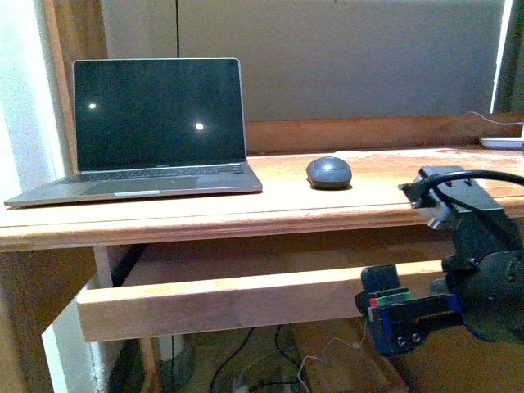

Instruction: Place mouse

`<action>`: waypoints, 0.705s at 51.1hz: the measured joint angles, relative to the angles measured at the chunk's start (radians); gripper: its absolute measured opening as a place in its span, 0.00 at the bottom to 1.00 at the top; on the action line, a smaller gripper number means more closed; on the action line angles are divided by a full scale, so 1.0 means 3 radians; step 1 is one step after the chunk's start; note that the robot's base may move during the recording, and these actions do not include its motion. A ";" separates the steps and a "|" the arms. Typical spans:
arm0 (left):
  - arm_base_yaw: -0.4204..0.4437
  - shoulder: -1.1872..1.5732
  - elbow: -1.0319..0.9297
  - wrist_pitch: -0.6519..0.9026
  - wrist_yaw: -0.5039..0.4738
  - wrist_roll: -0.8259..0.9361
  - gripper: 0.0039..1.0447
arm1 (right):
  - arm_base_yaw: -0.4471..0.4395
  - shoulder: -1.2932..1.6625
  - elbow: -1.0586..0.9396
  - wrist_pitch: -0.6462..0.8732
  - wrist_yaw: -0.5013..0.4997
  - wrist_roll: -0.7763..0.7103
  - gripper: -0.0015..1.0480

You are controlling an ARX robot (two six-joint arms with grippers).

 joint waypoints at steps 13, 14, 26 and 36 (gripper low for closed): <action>0.0000 0.0000 0.0000 0.0000 0.0000 0.0000 0.93 | 0.0203 0.0511 0.0434 0.0029 0.0338 0.0158 0.93; 0.0000 0.0000 0.0000 0.0000 0.0000 0.0000 0.93 | 0.0212 0.0538 0.0460 0.0028 0.0352 0.0165 0.93; 0.0000 0.0000 0.0000 0.0000 0.0000 0.0000 0.93 | 0.0319 0.0872 0.0870 -0.0100 0.0716 0.0456 0.93; 0.0000 0.0000 0.0000 0.0000 0.0000 0.0000 0.93 | 0.0198 0.0473 0.0607 -0.0025 0.0581 0.0520 0.93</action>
